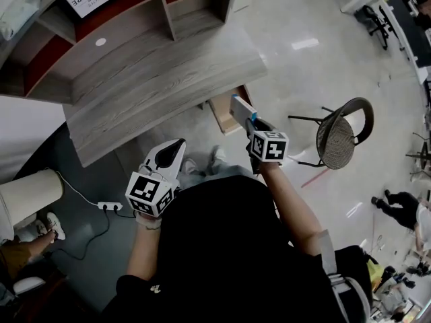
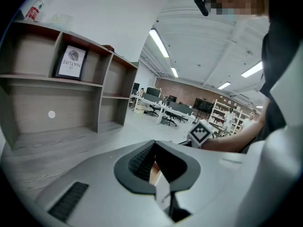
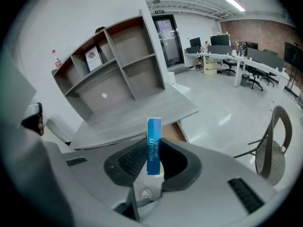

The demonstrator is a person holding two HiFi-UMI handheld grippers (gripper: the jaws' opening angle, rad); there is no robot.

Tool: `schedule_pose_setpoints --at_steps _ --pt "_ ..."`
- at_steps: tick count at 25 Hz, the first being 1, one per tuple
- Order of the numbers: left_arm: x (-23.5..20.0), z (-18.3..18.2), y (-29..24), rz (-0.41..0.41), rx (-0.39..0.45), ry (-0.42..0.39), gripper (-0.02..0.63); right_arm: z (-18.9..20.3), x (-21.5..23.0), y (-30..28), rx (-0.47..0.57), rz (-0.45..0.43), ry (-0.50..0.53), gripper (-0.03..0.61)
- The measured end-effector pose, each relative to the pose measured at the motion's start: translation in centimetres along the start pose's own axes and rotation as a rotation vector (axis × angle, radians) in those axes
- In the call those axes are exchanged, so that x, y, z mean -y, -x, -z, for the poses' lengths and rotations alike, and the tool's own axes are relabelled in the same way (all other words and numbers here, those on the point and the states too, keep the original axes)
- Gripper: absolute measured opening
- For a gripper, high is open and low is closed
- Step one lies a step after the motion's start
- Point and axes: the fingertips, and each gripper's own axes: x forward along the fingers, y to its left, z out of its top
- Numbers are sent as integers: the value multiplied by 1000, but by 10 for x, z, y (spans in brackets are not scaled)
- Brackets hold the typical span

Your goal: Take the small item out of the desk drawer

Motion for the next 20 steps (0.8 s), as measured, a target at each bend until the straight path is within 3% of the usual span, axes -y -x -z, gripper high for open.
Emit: schedule_pose_setpoints --at_steps 5,13,20 --pt "-9 -20 -1 13 40 -31 6 -39 -32 43 128 -64 88 72" --pt "-2 -53 1 49 95 -119 8 -112 -69 120 417 -139 198 72" --pt "3 -82 10 66 165 -178 8 -153 -106 181 656 -206 352 72"
